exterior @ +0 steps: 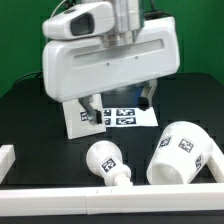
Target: Assemble lamp
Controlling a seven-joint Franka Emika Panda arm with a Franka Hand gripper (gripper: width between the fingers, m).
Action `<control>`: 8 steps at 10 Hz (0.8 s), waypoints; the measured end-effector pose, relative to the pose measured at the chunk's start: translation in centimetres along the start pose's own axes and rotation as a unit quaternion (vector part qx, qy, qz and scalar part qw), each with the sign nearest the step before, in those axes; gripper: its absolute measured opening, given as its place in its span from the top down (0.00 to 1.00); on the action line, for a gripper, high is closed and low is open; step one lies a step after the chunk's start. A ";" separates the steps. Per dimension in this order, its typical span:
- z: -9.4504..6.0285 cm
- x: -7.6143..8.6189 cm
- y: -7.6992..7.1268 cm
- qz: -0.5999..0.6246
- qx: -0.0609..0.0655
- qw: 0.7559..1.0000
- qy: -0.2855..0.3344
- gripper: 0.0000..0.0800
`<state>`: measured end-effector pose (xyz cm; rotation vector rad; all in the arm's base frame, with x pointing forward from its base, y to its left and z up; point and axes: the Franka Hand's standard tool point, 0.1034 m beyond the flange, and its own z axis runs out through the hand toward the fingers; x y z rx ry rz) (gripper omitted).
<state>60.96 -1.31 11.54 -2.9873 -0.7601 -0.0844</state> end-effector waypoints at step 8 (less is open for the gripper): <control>0.3 -0.3 0.0 0.016 0.025 0.999 -0.019 0.13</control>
Offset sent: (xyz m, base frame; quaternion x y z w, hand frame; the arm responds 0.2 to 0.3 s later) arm 0.0000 0.0000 0.0000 0.0000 0.0000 0.0000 1.0000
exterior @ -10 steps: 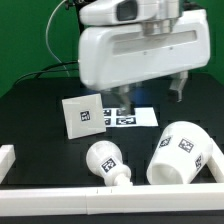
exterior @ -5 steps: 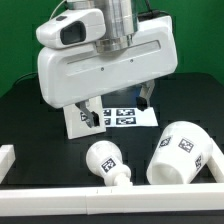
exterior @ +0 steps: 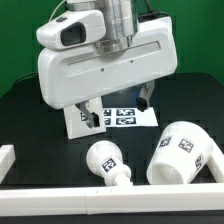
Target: Assemble lamp
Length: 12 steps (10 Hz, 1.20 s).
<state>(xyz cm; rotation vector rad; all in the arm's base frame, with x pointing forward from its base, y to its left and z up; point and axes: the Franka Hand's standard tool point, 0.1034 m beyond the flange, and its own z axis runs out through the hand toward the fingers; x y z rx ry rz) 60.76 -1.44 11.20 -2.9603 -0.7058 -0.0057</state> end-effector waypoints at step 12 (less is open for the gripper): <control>6.5 -4.4 2.6 -0.150 -0.055 0.987 0.021 0.13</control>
Offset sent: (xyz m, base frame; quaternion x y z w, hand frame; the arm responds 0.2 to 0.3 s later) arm 0.0112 -0.0140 -0.0107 -0.0548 0.0746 -0.2508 0.9636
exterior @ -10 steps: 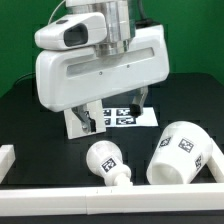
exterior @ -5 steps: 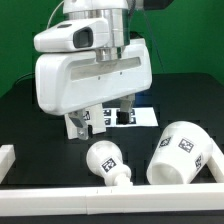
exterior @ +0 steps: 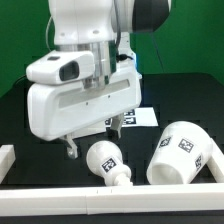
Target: Assemble lamp
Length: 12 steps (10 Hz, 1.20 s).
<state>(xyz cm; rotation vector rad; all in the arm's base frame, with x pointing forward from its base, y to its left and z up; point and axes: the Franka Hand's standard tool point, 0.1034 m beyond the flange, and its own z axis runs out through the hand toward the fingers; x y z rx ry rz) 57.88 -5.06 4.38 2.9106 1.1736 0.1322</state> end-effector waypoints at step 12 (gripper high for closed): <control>2.0 0.4 -0.2 0.005 0.002 1.000 0.000 0.29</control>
Offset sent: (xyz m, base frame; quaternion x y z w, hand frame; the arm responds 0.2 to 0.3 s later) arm 0.0171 0.0063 -0.0015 0.0117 -0.0119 0.0257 0.9995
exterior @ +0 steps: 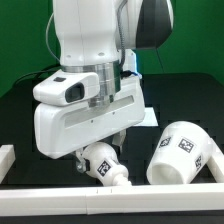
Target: Assemble lamp
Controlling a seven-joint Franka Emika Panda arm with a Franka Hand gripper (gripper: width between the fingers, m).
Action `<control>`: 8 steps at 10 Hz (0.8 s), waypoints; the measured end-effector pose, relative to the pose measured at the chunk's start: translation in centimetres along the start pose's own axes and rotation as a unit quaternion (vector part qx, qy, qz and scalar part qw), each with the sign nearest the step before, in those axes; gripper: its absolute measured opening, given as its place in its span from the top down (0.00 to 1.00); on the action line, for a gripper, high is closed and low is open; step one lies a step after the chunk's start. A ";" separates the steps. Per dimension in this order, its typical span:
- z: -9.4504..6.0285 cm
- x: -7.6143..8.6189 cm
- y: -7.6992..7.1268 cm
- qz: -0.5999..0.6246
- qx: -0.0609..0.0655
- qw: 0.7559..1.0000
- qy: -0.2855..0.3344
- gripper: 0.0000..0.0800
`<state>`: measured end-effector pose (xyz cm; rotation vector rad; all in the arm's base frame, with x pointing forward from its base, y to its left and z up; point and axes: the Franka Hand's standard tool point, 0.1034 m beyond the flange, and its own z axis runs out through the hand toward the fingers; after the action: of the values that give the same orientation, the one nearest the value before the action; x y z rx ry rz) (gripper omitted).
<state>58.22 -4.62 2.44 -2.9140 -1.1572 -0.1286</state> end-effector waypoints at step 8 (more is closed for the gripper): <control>-6.8 -0.7 1.5 -0.152 -0.026 0.988 0.011 0.28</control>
Offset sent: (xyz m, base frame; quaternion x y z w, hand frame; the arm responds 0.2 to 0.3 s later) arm -0.0143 0.0063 0.0287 -0.0201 -0.0062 -0.0606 0.9979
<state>58.22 -6.40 9.21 -2.7493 -1.6093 -0.1939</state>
